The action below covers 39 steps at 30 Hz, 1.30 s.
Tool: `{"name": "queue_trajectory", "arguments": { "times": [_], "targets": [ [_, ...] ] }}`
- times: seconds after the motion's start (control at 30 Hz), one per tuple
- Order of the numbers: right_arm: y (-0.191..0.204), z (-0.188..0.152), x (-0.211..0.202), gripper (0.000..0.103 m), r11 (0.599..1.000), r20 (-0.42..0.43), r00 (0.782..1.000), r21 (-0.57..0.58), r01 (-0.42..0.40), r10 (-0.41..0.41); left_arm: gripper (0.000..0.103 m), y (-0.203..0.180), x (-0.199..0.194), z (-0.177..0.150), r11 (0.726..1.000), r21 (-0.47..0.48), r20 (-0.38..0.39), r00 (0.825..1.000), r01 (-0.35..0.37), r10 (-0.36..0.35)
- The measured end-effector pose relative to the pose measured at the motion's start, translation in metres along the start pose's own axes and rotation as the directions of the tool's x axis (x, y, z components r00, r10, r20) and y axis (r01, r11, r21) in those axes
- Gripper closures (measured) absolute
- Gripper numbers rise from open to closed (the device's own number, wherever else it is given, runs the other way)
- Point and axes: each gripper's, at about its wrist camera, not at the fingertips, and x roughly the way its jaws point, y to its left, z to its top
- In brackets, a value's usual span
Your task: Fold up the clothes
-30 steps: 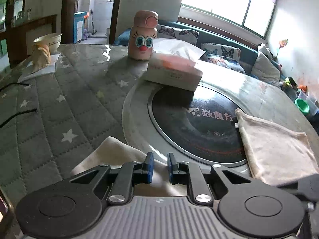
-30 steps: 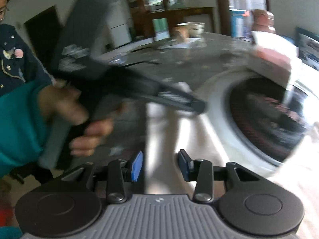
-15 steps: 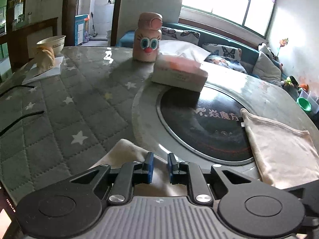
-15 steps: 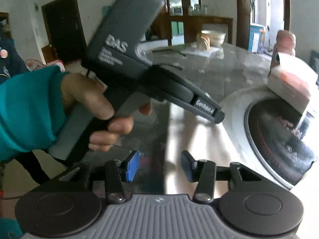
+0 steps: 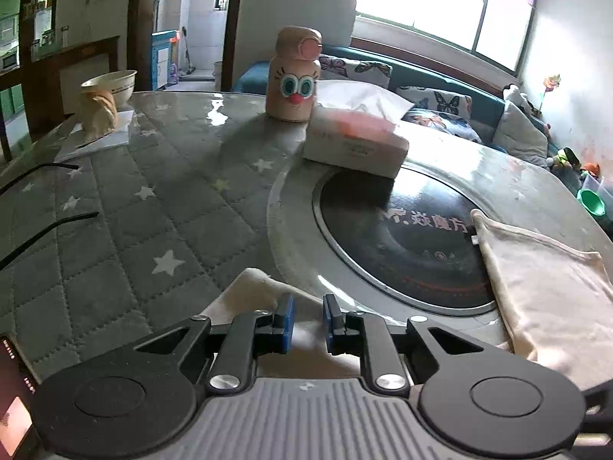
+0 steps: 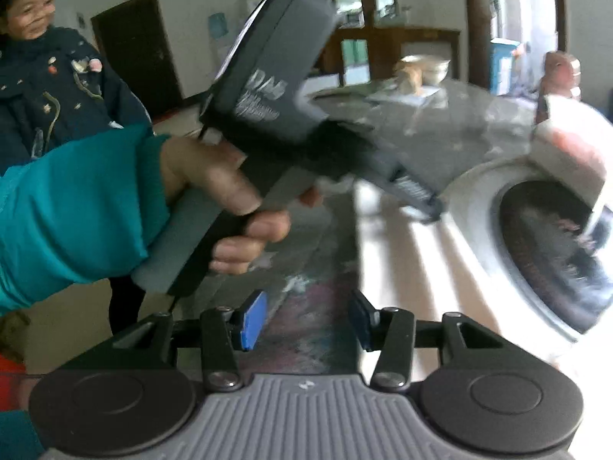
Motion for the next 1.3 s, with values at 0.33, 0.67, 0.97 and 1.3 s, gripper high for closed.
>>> {"name": "queue_trajectory", "arguments": {
  "times": [0.33, 0.67, 0.97, 1.3],
  "targets": [
    [-0.017, -0.025, -0.034, 0.052, 0.998, -0.01, 1.0, 0.058, 0.018, -0.018, 0.075, -0.026, -0.019, -0.013, 0.997, 0.068, 0.005, 0.999, 0.047, -0.047],
    [-0.128, -0.085, -0.148, 0.053, 0.826, -0.074, 0.879, 0.314, 0.468, -0.47, 0.066, -0.061, -0.023, -0.012, 0.988, 0.101, -0.002, 0.993, 0.118, -0.119],
    [-0.215, -0.131, -0.212, 0.06, 0.536, -0.172, 0.701, 0.527, 0.659, -0.692, 0.064, -0.126, -0.03, -0.035, 0.946, 0.205, -0.067, 0.968, 0.252, -0.243],
    [-0.254, -0.128, -0.193, 0.096, 0.531, -0.201, 0.71, 0.535, 0.657, -0.675, 0.062, -0.147, -0.017, -0.044, 0.929, 0.29, -0.093, 0.973, 0.23, -0.212]
  ]
}}
